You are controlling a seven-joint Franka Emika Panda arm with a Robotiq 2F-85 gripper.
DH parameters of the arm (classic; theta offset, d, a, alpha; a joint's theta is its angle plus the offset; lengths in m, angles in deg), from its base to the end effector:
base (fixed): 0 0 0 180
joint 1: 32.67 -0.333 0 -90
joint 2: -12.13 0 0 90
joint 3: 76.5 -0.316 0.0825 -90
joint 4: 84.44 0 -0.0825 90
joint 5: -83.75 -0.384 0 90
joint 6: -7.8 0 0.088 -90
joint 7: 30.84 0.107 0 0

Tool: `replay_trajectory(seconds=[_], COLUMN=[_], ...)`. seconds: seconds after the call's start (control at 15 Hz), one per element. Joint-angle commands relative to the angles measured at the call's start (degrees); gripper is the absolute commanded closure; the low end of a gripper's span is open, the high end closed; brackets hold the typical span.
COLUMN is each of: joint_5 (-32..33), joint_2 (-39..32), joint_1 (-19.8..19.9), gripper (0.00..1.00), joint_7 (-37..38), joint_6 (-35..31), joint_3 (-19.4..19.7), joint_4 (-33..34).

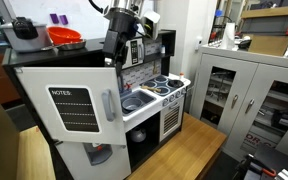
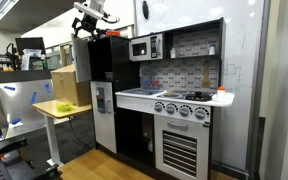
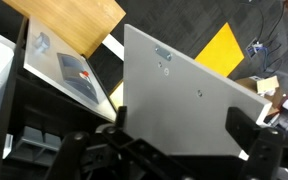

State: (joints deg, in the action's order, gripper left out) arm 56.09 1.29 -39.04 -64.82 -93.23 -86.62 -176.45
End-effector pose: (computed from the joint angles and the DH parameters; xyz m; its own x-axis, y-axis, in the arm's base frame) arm 0.5848 0.2072 0.5260 0.7300 0.6452 0.2253 0.6689 -0.6069 -0.4293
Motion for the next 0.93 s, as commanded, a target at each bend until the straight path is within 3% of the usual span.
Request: replay_trajectory(seconds=[0.0,0.13,0.4,0.87], joint_5=[-4.0,-6.7,-10.8,-13.3], joint_2=[0.6,-0.4,-3.9,-5.7], joint_1=[1.1,0.6,-0.3,-0.6], gripper=[0.0,0.0,0.0,0.0], joint_7=[-7.9,-13.4,-22.7,-28.9], joint_6=[1.6,-1.3,-0.6,-0.2], joint_3=[-0.8,-1.4,-3.0,-3.5], joint_4=[-1.0,-1.4,0.1,-0.2])
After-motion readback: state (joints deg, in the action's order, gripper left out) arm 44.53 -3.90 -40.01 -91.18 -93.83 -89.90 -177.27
